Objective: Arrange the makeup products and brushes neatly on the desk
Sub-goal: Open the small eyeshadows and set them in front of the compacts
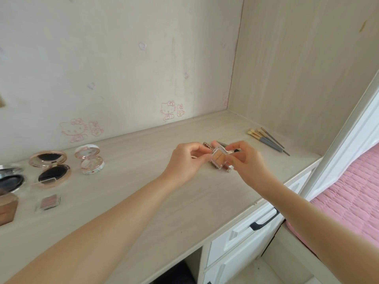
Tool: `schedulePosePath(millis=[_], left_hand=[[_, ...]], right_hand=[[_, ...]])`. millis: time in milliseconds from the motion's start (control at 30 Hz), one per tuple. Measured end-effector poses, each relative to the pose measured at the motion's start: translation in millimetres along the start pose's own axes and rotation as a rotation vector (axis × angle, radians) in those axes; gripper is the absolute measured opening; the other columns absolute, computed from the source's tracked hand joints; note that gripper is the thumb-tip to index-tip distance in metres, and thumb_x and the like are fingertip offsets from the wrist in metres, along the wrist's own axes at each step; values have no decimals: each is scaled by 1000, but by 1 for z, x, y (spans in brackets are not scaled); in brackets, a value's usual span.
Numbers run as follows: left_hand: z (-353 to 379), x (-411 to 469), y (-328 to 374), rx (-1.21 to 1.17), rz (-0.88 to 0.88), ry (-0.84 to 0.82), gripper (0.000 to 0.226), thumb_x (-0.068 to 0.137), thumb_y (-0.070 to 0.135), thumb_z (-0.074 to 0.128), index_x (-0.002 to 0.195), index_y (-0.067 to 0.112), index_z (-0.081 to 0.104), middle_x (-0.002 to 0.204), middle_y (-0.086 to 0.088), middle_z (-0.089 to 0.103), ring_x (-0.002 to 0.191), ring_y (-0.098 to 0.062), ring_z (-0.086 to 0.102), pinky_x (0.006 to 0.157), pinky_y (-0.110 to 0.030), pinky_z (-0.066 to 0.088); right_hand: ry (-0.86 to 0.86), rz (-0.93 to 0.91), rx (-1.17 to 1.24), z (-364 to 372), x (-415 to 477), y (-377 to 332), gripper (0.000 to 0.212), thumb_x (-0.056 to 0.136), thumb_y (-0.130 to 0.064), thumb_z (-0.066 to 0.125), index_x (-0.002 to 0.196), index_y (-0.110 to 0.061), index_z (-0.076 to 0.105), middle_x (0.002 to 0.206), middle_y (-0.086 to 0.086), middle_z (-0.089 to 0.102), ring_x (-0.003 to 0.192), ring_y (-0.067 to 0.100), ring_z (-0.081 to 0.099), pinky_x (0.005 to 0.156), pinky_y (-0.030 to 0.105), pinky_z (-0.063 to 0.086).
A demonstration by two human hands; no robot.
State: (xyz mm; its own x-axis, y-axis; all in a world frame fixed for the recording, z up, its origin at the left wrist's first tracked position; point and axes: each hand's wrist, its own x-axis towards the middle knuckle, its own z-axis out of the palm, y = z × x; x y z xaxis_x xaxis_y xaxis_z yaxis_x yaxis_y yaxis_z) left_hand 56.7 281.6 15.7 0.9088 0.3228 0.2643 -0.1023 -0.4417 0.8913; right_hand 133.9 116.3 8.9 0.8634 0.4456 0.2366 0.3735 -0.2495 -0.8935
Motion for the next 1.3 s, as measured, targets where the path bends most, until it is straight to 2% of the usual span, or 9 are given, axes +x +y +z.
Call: schedulePosePath(millis=[67, 133, 200, 300, 400, 600, 800, 967, 1300], left_hand=[[-14, -19, -4, -17, -44, 28, 6, 82, 18, 73, 88, 17, 74, 86, 7, 73, 77, 1, 65, 68, -8, 46], [-27, -35, -7, -35, -92, 48, 7, 81, 19, 74, 88, 16, 73, 84, 5, 73, 72, 4, 63, 61, -4, 42], [-41, -50, -10, -38, -127, 50, 8, 80, 20, 75, 86, 16, 71, 83, 2, 74, 71, 3, 63, 60, -4, 42], [-60, -69, -14, -22, -158, 50, 11, 79, 23, 77, 85, 16, 69, 83, 2, 74, 72, 2, 64, 59, -4, 41], [-78, -86, -15, -50, -185, 58, 13, 80, 21, 77, 88, 15, 68, 84, -1, 74, 76, -7, 68, 63, -12, 48], [-109, -118, -19, -181, -242, 5, 17, 82, 2, 71, 97, 7, 64, 93, -14, 71, 77, -23, 73, 76, -33, 59], [-140, -140, -29, -289, -342, 42, 13, 87, 12, 67, 95, 2, 65, 93, -12, 73, 84, -26, 73, 78, -32, 59], [-162, -153, -32, -465, -465, 58, 37, 91, 28, 62, 100, -7, 61, 95, -15, 73, 88, -35, 71, 82, -39, 58], [-193, -168, -39, -768, -570, 118, 27, 85, 17, 67, 104, -3, 67, 95, -18, 69, 84, -35, 67, 72, -36, 58]], right_hand=[[-75, -13, 22, 13, -7, -5, 15, 89, -9, 62, 91, -24, 60, 120, -5, 66, 82, 2, 68, 78, 21, 53], [-113, -19, -24, 26, -14, -12, 13, 89, -11, 63, 92, -24, 63, 132, -12, 55, 101, 7, 66, 91, 32, 51], [-139, -44, -53, 38, -21, -19, 12, 88, -14, 64, 91, -25, 65, 107, -25, 62, 112, 1, 58, 92, 26, 48], [-186, -70, -76, 56, -31, -31, 9, 89, -17, 62, 93, -25, 66, 78, -16, 72, 92, -11, 57, 79, 14, 45], [-216, -95, -74, 75, -38, -44, 11, 90, -17, 61, 94, -26, 65, 81, -10, 73, 77, 0, 63, 79, 29, 51], [-306, -146, -99, 111, -51, -60, 21, 91, -10, 55, 95, -28, 66, 87, -3, 72, 82, 15, 66, 78, 42, 55], [-339, -195, -118, 145, -61, -73, 24, 90, -12, 57, 93, -34, 66, 88, -12, 69, 77, 2, 64, 75, 29, 56], [-378, -268, -123, 170, -71, -89, 24, 90, -10, 57, 95, -31, 67, 90, -16, 67, 79, -3, 62, 69, 10, 48], [-415, -376, -162, 207, -81, -112, 24, 90, -25, 61, 113, -20, 63, 101, -14, 65, 91, -2, 59, 75, 12, 48]])
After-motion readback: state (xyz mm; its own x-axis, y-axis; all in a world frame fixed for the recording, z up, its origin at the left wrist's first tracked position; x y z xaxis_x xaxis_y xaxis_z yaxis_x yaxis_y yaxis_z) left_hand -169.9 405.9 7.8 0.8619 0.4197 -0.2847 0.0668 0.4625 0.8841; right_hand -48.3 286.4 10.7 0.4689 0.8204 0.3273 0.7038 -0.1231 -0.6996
